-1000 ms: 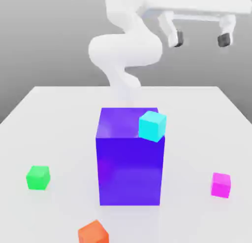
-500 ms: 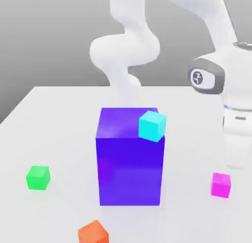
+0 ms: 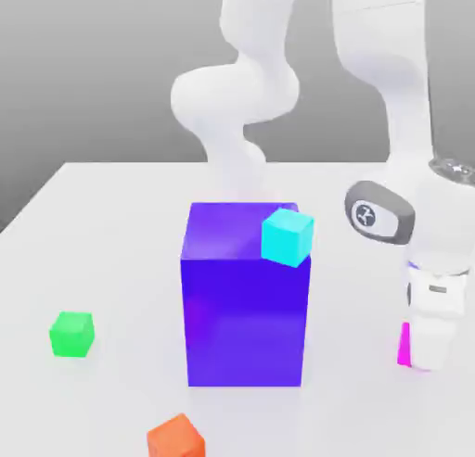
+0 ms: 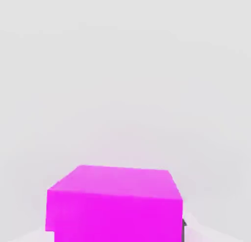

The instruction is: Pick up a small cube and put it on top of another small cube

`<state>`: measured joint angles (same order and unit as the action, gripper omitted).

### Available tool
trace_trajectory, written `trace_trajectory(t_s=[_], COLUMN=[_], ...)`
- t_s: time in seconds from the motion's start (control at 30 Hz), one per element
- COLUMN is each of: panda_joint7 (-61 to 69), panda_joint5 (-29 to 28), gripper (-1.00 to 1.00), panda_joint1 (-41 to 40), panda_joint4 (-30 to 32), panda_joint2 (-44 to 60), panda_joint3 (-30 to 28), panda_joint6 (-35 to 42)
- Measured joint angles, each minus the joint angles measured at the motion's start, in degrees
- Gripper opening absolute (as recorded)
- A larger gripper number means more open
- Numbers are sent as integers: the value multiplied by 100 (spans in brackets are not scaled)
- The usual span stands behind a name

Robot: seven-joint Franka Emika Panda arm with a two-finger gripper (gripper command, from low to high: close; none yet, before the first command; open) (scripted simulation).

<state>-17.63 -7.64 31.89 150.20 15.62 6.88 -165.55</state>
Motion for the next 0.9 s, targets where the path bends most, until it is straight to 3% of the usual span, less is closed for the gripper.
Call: trace_trajectory(t_s=[0.13, 0.47, 0.6, 0.73, 0.83, 0.9], panda_joint7=[208, -552, -971, -1575, -1913, -2079], panda_joint5=[337, 420, 366, 274, 255, 280], gripper=[-100, -100, -100, -100, -100, -100], panda_joint1=[-205, -1628, -2465, -3870, -4850, -4951], panda_joint4=[-34, -541, -403, -213, 156, 484], panda_joint2=[-558, -840, -1106, -1440, -1730, -1941], panda_joint3=[68, -1628, -2295, -2955, -3096, -3144], panda_joint6=[638, 1570, 1672, 1773, 1628, 1446])
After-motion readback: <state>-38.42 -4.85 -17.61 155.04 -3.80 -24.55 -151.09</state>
